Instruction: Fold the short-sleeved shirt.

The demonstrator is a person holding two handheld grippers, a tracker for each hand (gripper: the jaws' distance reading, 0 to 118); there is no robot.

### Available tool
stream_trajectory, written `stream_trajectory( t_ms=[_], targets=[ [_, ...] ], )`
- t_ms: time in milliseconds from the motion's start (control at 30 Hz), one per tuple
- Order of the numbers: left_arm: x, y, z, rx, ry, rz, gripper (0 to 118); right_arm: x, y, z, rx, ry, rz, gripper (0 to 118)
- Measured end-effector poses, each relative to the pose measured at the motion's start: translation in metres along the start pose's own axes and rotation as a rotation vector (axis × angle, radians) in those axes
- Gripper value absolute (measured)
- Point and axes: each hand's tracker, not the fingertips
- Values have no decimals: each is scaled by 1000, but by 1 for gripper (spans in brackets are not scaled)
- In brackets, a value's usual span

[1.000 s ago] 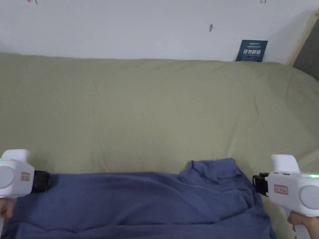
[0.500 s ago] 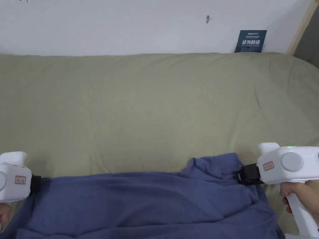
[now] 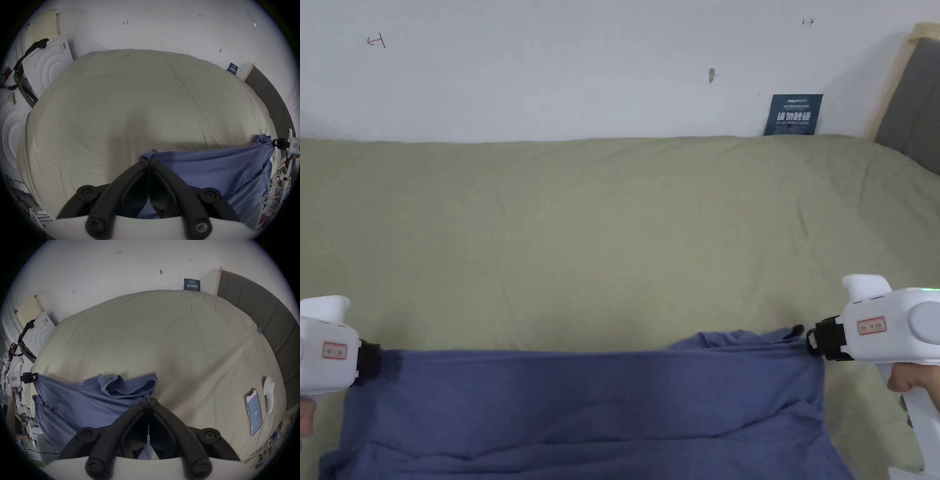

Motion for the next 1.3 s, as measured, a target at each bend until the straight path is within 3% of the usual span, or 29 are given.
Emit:
stream_trajectory(
  t_ms=[200, 467, 800, 1233, 1267, 1300],
  targets=[
    [-13, -29, 57, 57, -21, -13, 0, -9, -30, 69, 73, 41, 1, 1],
    [-30, -109, 110, 114, -70, -24, 0, -19, -116, 132, 107, 59, 30, 1],
    [-48, -193, 106, 144, -73, -55, 0, -10, -203, 114, 0, 49, -8, 1],
    [-54, -204, 92, 92, -83, -70, 0, 10, -208, 92, -56, 59, -10, 2],
    [-54, -204, 94, 89, -88, -72, 6, 10, -208, 92, -55, 62, -10, 5],
    [-52, -203, 97, 88, -86, -76, 45, 4, -210, 95, -46, 59, -5, 36]
  ],
)
